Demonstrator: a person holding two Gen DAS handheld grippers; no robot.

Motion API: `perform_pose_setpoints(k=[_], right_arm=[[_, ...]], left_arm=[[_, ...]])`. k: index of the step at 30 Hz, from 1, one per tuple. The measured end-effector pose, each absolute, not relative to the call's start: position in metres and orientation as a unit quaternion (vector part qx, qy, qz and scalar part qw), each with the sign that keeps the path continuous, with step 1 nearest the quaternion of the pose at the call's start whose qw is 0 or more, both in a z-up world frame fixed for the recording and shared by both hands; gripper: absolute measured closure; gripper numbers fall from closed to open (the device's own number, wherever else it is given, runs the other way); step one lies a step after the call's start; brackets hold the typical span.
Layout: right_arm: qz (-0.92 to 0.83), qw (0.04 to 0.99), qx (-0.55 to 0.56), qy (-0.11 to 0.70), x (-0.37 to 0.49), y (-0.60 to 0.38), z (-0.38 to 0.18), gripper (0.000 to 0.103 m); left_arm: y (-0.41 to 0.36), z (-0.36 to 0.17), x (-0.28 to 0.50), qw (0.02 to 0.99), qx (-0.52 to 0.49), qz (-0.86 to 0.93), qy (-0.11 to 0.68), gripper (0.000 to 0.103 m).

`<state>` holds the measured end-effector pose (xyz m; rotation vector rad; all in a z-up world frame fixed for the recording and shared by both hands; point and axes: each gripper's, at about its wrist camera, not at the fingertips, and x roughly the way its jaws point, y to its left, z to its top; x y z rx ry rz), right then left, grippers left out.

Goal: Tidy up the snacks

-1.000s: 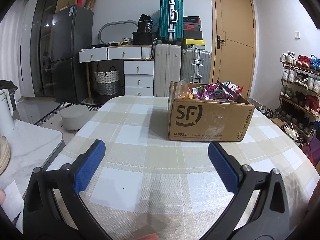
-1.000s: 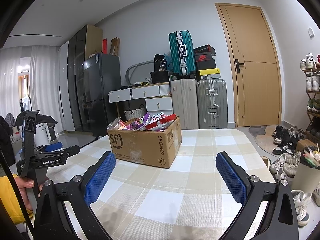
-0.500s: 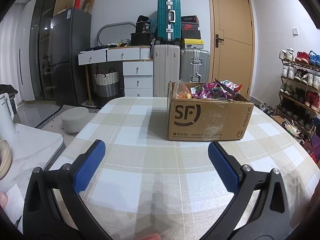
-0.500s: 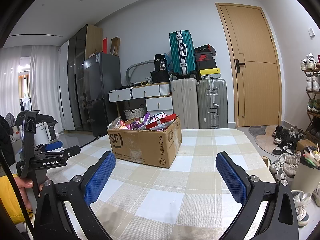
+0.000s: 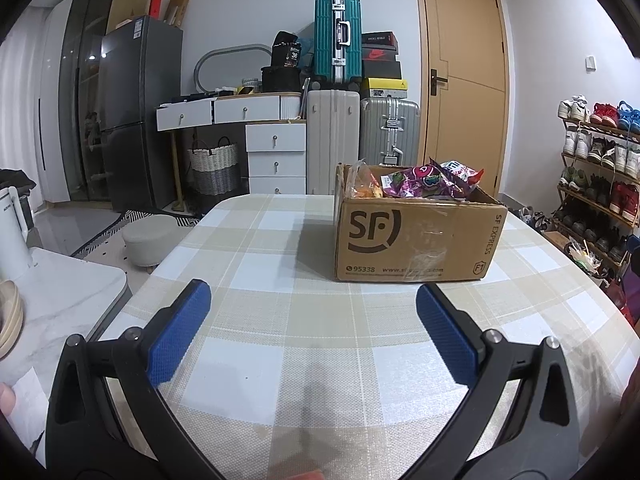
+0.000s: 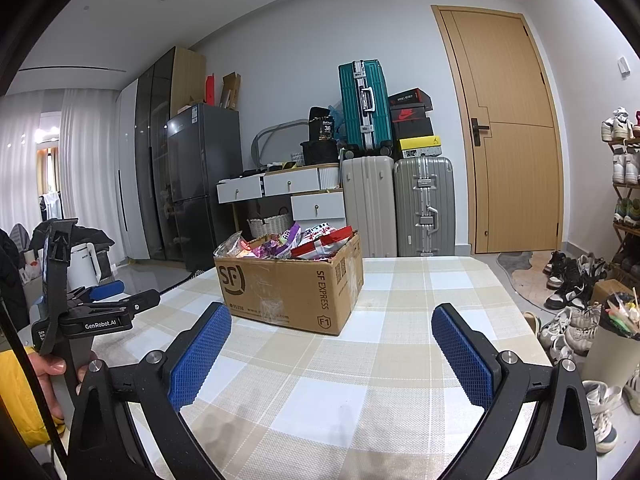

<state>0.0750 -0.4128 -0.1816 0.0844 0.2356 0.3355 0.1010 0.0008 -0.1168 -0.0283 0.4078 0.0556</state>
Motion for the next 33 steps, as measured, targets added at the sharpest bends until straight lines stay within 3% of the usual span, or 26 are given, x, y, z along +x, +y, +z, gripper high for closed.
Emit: perform_pose_setpoints(k=[33], right_arm=[[0.167,0.978,0.041,0.118,0.0758,-0.4137,-0.1801,0.001]], left_arm=[[0.0033,-0.1166,0.1028,0.980,-0.011,0.018,0.199,0.000]])
